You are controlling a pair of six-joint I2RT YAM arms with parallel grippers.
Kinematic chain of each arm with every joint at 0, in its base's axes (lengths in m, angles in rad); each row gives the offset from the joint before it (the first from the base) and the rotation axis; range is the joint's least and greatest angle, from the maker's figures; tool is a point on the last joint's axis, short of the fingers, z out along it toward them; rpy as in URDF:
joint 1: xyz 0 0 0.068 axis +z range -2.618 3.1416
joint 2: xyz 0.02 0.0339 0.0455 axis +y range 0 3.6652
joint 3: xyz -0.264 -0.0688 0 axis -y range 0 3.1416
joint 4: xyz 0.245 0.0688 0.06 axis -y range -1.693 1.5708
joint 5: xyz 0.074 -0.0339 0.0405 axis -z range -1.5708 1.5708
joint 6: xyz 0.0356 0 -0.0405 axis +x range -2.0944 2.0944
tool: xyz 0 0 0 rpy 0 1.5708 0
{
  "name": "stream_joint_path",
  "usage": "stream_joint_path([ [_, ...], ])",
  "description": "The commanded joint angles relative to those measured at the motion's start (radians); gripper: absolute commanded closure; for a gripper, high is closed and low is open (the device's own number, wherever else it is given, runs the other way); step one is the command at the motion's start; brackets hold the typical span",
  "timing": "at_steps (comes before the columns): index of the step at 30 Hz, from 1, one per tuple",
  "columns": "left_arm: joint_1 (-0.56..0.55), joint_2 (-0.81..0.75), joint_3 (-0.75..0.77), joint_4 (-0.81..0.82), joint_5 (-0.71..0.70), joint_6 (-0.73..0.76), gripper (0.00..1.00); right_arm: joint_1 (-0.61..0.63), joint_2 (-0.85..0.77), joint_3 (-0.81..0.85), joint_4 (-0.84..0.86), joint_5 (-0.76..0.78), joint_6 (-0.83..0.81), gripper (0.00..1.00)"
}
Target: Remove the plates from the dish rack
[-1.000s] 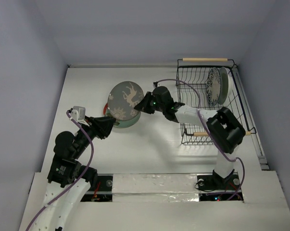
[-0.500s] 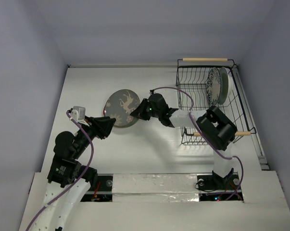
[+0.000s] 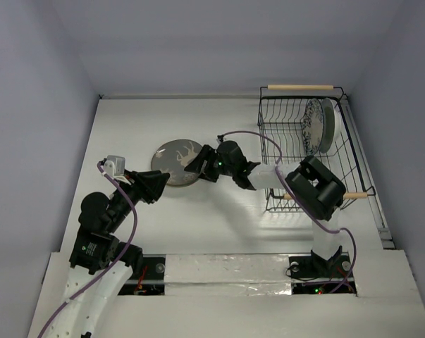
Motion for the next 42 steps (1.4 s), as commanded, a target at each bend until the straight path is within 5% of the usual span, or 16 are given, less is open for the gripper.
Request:
stream_joint_path([
  [1,0.007,-0.01,0.005,0.05,0.006,0.002,0.64,0.021,-0.057,0.036,-0.046,-0.006,-0.072,0.24],
  [5,0.007,-0.015,0.005,0.052,0.006,0.002,0.64,0.032,-0.115,0.069,-0.21,0.037,-0.181,0.14],
  [15,0.007,-0.021,0.005,0.05,0.008,0.002,0.64,0.032,-0.218,0.074,-0.534,0.137,-0.393,0.17],
  [18,0.007,-0.023,0.005,0.05,0.006,0.002,0.64,0.032,-0.316,0.042,-0.548,0.194,-0.436,0.34],
  [20,0.007,-0.023,0.005,0.048,0.006,0.002,0.64,0.032,-0.452,0.01,-0.592,0.36,-0.46,0.96],
  [22,0.007,-0.02,0.003,0.048,0.005,0.002,0.65,0.013,-0.543,0.014,-0.637,0.494,-0.488,1.0],
  [24,0.007,-0.018,0.003,0.05,0.006,0.002,0.66,-0.075,-0.666,0.013,-0.659,0.588,-0.543,1.0],
  [29,0.007,-0.033,0.003,0.052,0.003,0.001,1.0,-0.33,-0.815,0.042,-0.777,0.779,-0.667,1.0],
  [30,0.007,-0.033,0.003,0.048,-0.004,-0.001,1.0,-0.365,-0.818,0.054,-0.819,0.802,-0.683,0.98],
  [35,0.007,-0.033,0.005,0.044,-0.018,-0.003,0.97,-0.517,-0.737,0.12,-0.909,0.971,-0.761,0.48],
  [39,-0.003,-0.03,0.005,0.042,-0.012,-0.001,0.77,-0.59,-0.651,0.149,-0.929,0.889,-0.798,0.4],
  [42,-0.003,-0.033,0.005,0.044,-0.011,0.001,0.74,-0.613,-0.558,0.189,-0.941,0.905,-0.801,0.42],
])
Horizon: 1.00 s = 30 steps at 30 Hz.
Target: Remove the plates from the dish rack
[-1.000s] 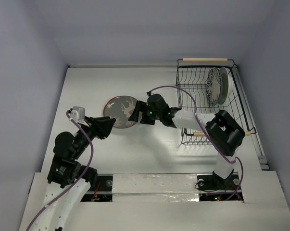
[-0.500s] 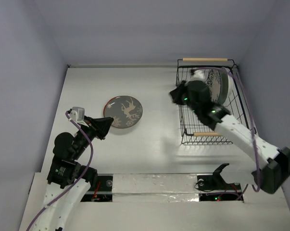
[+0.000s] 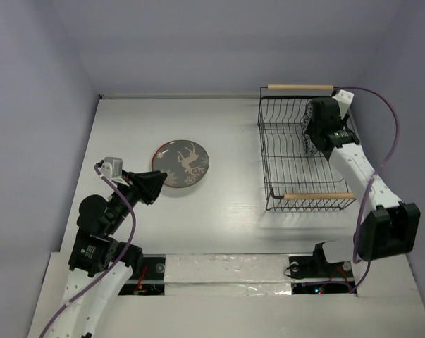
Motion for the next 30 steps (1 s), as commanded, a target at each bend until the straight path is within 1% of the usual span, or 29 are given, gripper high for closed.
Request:
stream_joint_path([
  [1,-0.002,-0.01,0.005,0.044,-0.001,0.004,0.74,-0.017,0.075,0.085,-0.065,0.05,-0.041,0.44],
  [5,-0.011,-0.01,0.006,0.044,0.0,0.004,0.73,-0.038,0.151,0.149,-0.046,0.047,-0.041,0.47],
  [6,-0.011,-0.01,0.006,0.044,-0.001,0.003,0.73,-0.047,0.192,0.183,-0.036,0.056,-0.053,0.51],
  [7,-0.011,-0.01,0.006,0.044,-0.001,0.003,0.73,-0.048,0.223,0.183,-0.058,0.061,-0.054,0.52],
  [8,-0.011,-0.011,0.006,0.043,-0.001,0.004,0.73,-0.048,0.25,0.232,-0.076,0.09,-0.059,0.55],
  [9,-0.011,-0.013,0.005,0.043,-0.003,0.004,0.73,-0.048,0.292,0.246,-0.088,0.104,-0.07,0.58],
  [10,-0.011,-0.013,0.006,0.041,-0.001,0.004,0.73,-0.048,0.306,0.257,-0.095,0.113,-0.082,0.62],
  [12,-0.011,-0.013,0.006,0.043,0.0,0.004,0.73,-0.048,0.326,0.284,-0.119,0.139,-0.091,0.66],
  [14,-0.011,-0.013,0.006,0.043,-0.001,0.004,0.73,-0.048,0.324,0.278,-0.116,0.145,-0.096,0.67],
  [16,-0.011,-0.013,0.006,0.041,0.0,0.006,0.73,-0.048,0.332,0.283,-0.119,0.142,-0.105,0.65],
  [18,-0.011,-0.011,0.008,0.044,0.002,0.004,0.73,-0.048,0.347,0.298,-0.133,0.139,-0.108,0.67],
  [19,-0.011,-0.011,0.008,0.043,0.002,0.004,0.72,-0.048,0.353,0.316,-0.153,0.145,-0.107,0.77],
  [22,-0.011,-0.011,0.008,0.044,0.001,0.004,0.72,-0.048,0.333,0.321,-0.161,0.153,-0.106,0.95],
  [25,-0.011,-0.01,0.006,0.044,0.001,0.004,0.72,-0.02,0.266,0.321,-0.148,0.173,-0.14,1.0],
  [28,-0.011,-0.008,0.005,0.044,0.004,0.004,0.72,0.004,0.195,0.346,-0.151,0.17,-0.198,1.0],
  [30,-0.011,-0.007,0.005,0.046,0.002,0.004,0.72,0.02,0.166,0.381,-0.183,0.181,-0.205,1.0],
])
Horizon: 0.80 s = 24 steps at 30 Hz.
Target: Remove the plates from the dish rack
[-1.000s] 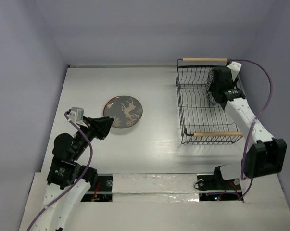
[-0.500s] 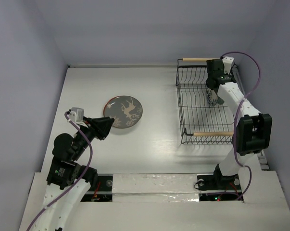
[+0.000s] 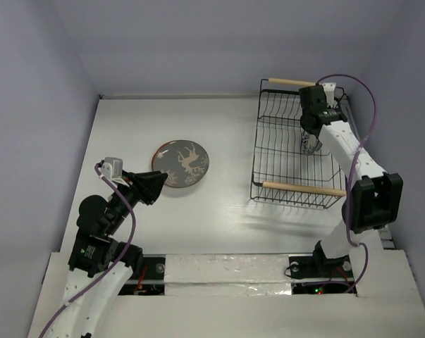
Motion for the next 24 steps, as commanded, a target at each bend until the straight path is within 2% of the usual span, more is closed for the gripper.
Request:
stream_joint_path([
  [1,-0.005,-0.004,0.005,0.046,0.001,0.004,0.72,0.036,-0.158,0.125,0.031,0.073,-0.026,1.0],
  [5,-0.005,0.003,0.005,0.046,0.0,0.004,0.72,0.09,-0.218,0.158,-0.017,0.107,-0.011,1.0],
  [8,-0.005,0.008,0.003,0.046,-0.001,0.003,0.72,0.127,-0.3,0.157,-0.003,0.063,-0.001,1.0],
  [11,-0.005,0.011,0.005,0.047,0.001,0.004,0.72,0.184,-0.369,0.134,0.053,-0.106,0.043,1.0],
  [12,-0.005,0.014,0.005,0.046,0.001,0.003,0.72,0.219,-0.408,0.117,0.087,-0.238,0.075,1.0],
  [14,-0.005,0.016,0.006,0.046,0.0,0.004,0.72,0.246,-0.431,0.059,0.179,-0.367,0.13,1.0],
  [15,-0.005,0.016,0.006,0.046,-0.003,0.003,0.72,0.272,-0.44,0.036,0.263,-0.502,0.187,1.0],
  [18,-0.005,0.022,0.008,0.04,-0.009,0.004,0.73,0.311,-0.425,-0.056,0.414,-0.719,0.32,1.0],
  [19,-0.005,0.023,0.011,0.038,-0.009,0.007,0.75,0.343,-0.387,-0.068,0.496,-0.764,0.348,1.0],
  [24,0.005,0.028,0.016,0.029,-0.024,0.009,0.9,0.447,-0.201,-0.047,0.642,-0.873,0.486,1.0],
])
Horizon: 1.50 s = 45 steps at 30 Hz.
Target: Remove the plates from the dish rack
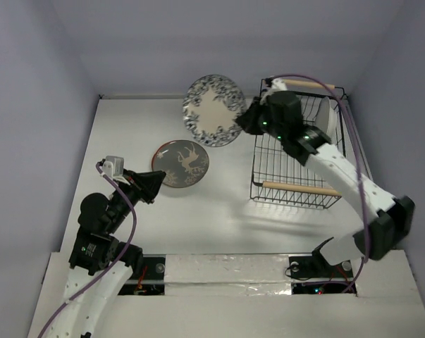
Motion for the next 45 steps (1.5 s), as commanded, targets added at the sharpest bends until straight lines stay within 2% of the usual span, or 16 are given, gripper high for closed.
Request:
stream_joint_path([
  [1,0.004,0.01,0.016,0.03,-0.019,0.01,0.97,0.074,0.101,0.026,0.333,-0.203,0.18,1.0],
  [3,0.004,0.013,0.022,0.024,-0.031,0.01,1.0,0.111,0.196,0.043,0.38,-0.257,0.23,1.0],
  [12,0.004,0.027,0.023,0.021,-0.037,0.012,0.97,0.169,0.448,0.043,0.524,-0.32,0.413,1.0],
  [17,0.004,0.024,0.022,0.021,-0.036,0.01,0.95,0.178,0.48,-0.029,0.589,-0.296,0.459,1.0],
  [30,0.004,0.008,0.017,0.025,-0.028,0.01,0.92,0.178,0.539,-0.101,0.601,-0.24,0.485,0.9],
  [33,0.004,0.002,0.017,0.024,-0.028,0.009,0.92,0.178,0.546,-0.11,0.586,-0.231,0.484,0.8],
  [34,0.004,-0.001,0.017,0.024,-0.028,0.01,0.92,0.178,0.546,-0.113,0.572,-0.224,0.479,0.73],
  [36,0.004,-0.002,0.019,0.024,-0.029,0.01,0.91,0.178,0.539,-0.138,0.563,-0.214,0.471,0.7],
  [38,0.004,-0.005,0.019,0.024,-0.029,0.01,0.91,0.178,0.519,-0.153,0.543,-0.182,0.458,0.57],
  [42,0.004,-0.007,0.019,0.024,-0.028,0.009,0.91,0.178,0.499,-0.159,0.486,-0.162,0.406,0.45],
  [43,0.004,-0.007,0.017,0.024,-0.029,0.009,0.91,0.189,0.493,-0.152,0.451,-0.136,0.392,0.44],
  [45,0.004,-0.01,0.019,0.024,-0.031,0.009,0.91,0.198,0.47,-0.121,0.361,-0.083,0.341,0.35],
])
